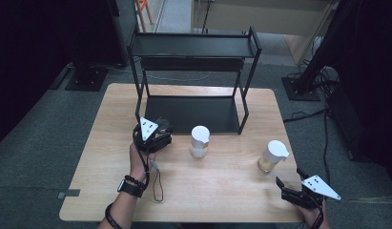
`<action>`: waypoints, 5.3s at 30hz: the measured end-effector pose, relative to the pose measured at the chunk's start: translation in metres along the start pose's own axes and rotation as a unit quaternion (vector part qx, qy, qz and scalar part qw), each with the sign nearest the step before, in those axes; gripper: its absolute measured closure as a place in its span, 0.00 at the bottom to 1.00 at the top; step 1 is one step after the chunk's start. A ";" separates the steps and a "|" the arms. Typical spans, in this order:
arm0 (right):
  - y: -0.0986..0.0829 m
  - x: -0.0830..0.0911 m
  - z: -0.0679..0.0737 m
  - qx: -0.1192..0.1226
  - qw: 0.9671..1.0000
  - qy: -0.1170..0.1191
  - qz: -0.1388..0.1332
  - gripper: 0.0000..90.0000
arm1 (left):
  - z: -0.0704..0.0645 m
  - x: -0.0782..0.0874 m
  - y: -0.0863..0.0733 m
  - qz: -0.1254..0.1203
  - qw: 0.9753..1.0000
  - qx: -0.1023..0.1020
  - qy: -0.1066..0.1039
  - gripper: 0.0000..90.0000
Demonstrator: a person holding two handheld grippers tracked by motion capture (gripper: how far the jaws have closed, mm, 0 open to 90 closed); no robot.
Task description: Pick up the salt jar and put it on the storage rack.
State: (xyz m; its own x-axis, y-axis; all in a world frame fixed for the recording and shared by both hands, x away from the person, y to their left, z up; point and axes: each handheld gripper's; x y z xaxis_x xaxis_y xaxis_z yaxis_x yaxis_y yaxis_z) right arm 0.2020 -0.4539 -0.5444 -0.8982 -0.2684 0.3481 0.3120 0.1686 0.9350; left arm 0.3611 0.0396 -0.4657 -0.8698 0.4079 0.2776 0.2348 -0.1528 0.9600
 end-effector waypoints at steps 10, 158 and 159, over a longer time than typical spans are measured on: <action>0.000 0.000 0.000 0.000 1.000 -0.001 0.000 0.12 | 0.001 -0.013 0.003 0.005 1.000 -0.010 0.004 0.37; 0.001 -0.002 0.002 0.000 1.000 -0.002 -0.003 0.12 | 0.011 -0.036 0.013 -0.027 0.999 0.025 -0.010 0.11; 0.001 -0.002 0.002 0.000 1.000 -0.002 -0.004 0.12 | 0.011 -0.034 0.013 -0.028 0.999 0.024 -0.013 0.11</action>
State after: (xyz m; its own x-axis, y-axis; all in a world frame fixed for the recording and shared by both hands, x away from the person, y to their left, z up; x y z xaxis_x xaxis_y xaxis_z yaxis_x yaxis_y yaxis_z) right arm 0.2031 -0.4518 -0.5444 -0.9016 -0.2658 0.3411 0.3054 0.1670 0.9374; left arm 0.3987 0.0334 -0.4619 -0.8709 0.4377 0.2235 0.2067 -0.0863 0.9746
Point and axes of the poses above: each handheld gripper's, and its own axes: x roughly backward along the jaws, y roughly out of its top, z roughly to its left
